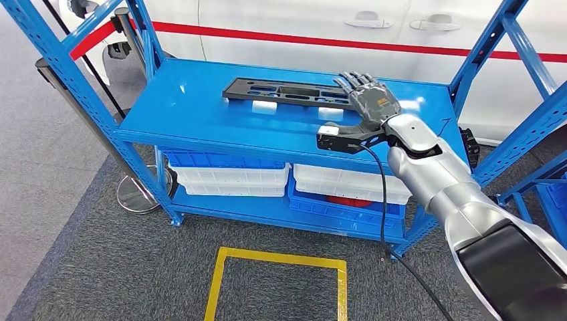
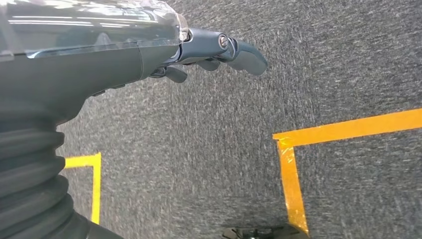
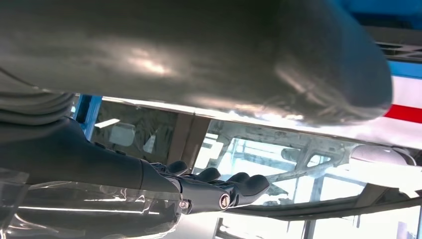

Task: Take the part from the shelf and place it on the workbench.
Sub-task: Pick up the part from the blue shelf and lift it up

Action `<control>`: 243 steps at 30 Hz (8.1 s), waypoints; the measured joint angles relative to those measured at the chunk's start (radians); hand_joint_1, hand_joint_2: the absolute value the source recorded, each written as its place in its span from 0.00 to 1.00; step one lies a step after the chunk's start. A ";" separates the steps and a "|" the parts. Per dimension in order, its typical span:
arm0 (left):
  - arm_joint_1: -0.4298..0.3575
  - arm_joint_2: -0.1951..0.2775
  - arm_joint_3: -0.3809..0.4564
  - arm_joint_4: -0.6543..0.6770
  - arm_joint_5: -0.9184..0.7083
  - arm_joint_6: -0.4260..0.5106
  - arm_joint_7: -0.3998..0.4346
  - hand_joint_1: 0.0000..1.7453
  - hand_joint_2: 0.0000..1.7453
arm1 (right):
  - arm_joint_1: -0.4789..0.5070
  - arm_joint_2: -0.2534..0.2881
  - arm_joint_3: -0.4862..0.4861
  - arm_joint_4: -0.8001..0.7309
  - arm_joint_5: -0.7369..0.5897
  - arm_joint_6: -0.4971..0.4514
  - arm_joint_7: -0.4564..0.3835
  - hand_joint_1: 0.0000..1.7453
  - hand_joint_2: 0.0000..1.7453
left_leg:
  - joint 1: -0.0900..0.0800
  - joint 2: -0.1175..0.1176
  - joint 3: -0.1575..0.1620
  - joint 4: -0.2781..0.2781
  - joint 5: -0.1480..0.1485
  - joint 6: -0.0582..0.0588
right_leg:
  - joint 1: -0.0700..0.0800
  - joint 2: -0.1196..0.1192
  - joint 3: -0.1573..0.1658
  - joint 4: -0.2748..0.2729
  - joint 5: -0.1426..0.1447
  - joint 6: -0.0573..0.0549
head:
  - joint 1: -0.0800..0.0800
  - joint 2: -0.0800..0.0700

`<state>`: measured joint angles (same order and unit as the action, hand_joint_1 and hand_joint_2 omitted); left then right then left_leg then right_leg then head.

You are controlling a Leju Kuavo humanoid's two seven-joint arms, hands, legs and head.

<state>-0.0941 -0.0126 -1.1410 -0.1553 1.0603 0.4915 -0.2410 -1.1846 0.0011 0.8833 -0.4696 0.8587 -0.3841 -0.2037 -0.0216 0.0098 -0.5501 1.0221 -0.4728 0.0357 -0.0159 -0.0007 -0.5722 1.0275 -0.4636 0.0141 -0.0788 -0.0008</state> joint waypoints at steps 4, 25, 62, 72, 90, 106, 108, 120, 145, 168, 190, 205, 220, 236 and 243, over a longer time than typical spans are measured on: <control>0.000 0.000 0.020 0.000 0.029 -0.013 -0.025 0.00 1.00 | 0.003 0.000 0.007 0.000 0.004 0.000 0.002 0.00 0.00 | 0.000 0.000 0.000 0.000 0.000 0.000 | 0.000 0.000 0.000 0.000 0.000 0.000 | 0.000 0.000; 0.002 0.004 0.090 0.000 0.090 -0.038 -0.052 0.00 1.00 | 0.011 0.000 0.020 0.000 -0.008 0.019 0.002 0.00 0.00 | 0.000 0.000 0.000 0.000 0.000 0.000 | 0.000 0.000 0.000 0.000 0.000 0.000 | 0.000 0.000; 0.014 0.008 0.142 0.000 0.132 -0.054 -0.059 0.00 1.00 | 0.054 -0.007 0.045 0.017 0.007 0.005 0.020 0.00 0.00 | 0.001 -0.006 -0.040 0.120 -0.062 -0.015 | 0.010 -0.001 -0.030 -0.052 0.069 -0.045 | -0.001 0.000; 0.018 0.012 0.142 0.000 0.131 -0.054 -0.057 0.00 1.00 | 0.072 -0.007 0.047 0.017 0.008 0.006 0.021 0.00 0.00 | 0.048 -0.006 -0.155 0.239 -0.059 -0.070 | -0.016 0.005 -0.013 -0.048 0.049 -0.022 | -0.001 0.000; 0.013 0.011 0.141 0.000 0.124 -0.063 -0.052 0.00 1.00 | 0.101 -0.022 0.049 0.016 0.016 -0.002 0.035 0.00 0.00 | 0.010 -0.016 -0.059 0.011 0.033 -0.011 | 0.040 0.001 -0.061 0.002 0.040 -0.063 | -0.001 0.000; 0.010 0.016 0.139 0.000 0.125 -0.063 -0.049 0.00 1.00 | 0.122 -0.029 0.048 0.014 0.024 -0.001 0.039 0.00 0.00 | 0.043 -0.016 -0.056 0.008 0.028 -0.030 | 0.007 0.001 -0.022 -0.004 0.017 0.006 | 0.000 0.000; 0.010 0.016 0.139 0.000 0.127 -0.063 -0.049 0.00 1.00 | 0.121 -0.032 0.048 0.012 0.024 0.000 0.038 0.00 0.00 | 0.044 -0.016 -0.044 0.004 0.025 -0.015 | 0.004 0.001 -0.036 0.032 0.000 0.015 | 0.000 0.000; 0.013 0.012 0.139 0.000 0.131 -0.066 -0.052 0.00 1.00 | 0.148 -0.047 0.046 0.009 0.042 -0.013 0.062 0.00 0.00 | 0.030 -0.019 0.051 -0.011 -0.048 -0.019 | 0.029 0.000 -0.111 -0.010 0.090 -0.028 | 0.001 0.000; 0.006 0.013 0.137 0.000 0.136 -0.098 -0.062 0.00 1.00 | 0.190 -0.074 0.011 -0.034 0.019 0.038 0.032 0.00 0.00 | 0.033 -0.020 -0.075 -0.007 0.069 0.003 | 0.001 0.005 -0.110 0.232 -0.108 0.020 | 0.003 0.000; -0.005 0.019 0.139 0.000 0.159 -0.061 -0.048 0.00 1.00 | 0.196 0.076 -0.066 0.025 -0.398 0.491 -0.099 0.00 0.00 | 0.032 -0.016 -0.029 -0.022 0.039 -0.031 | 0.022 0.014 -0.032 -0.024 0.039 -0.021 | 0.004 0.000; 0.000 0.019 0.142 0.000 0.177 -0.031 -0.049 0.00 1.00 | 0.203 0.127 0.064 0.045 -0.087 -0.109 -0.075 0.00 0.00 | 0.032 -0.016 -0.030 -0.022 0.039 -0.031 | 0.021 0.013 -0.033 -0.024 0.039 -0.021 | 0.004 0.000; 0.002 0.020 0.142 0.000 0.183 -0.031 -0.054 0.00 1.00 | 0.221 0.144 0.084 0.048 -0.104 -0.080 -0.079 0.00 0.00 | 0.032 -0.016 -0.030 -0.022 0.039 -0.031 | 0.021 0.013 -0.033 -0.024 0.039 -0.021 | 0.004 0.000; 0.003 0.019 0.142 0.000 0.184 -0.031 -0.058 0.00 1.00 | 0.254 0.162 0.096 0.047 -0.070 -0.154 -0.121 0.00 0.00 | 0.032 -0.016 -0.030 -0.022 0.039 -0.032 | 0.021 0.013 -0.033 -0.024 0.039 -0.021 | 0.004 0.000; 0.005 0.017 0.140 0.000 0.180 -0.029 -0.069 0.00 1.00 | 0.394 0.186 -0.006 0.019 -0.357 -0.003 -0.341 0.00 0.00 | 0.032 -0.016 -0.030 -0.022 0.038 -0.032 | 0.021 0.013 -0.033 -0.024 0.038 -0.022 | 0.004 0.000; 0.002 0.014 0.141 0.000 0.189 -0.075 -0.190 0.00 1.00 | 0.415 0.180 -0.034 0.004 -0.356 -0.019 -0.325 0.00 0.00 | 0.032 -0.016 -0.030 -0.022 0.038 -0.032 | 0.021 0.013 -0.033 -0.024 0.038 -0.022 | 0.004 0.000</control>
<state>-0.0922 0.0016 -1.0004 -0.1553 1.2494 0.4162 -0.4312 -0.7695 0.1810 0.8494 -0.4660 0.5028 -0.4031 -0.5284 0.0105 -0.0066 -0.5800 1.0006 -0.4347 0.0038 0.0051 0.0127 -0.6051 1.0039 -0.4253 -0.0074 -0.0752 -0.0008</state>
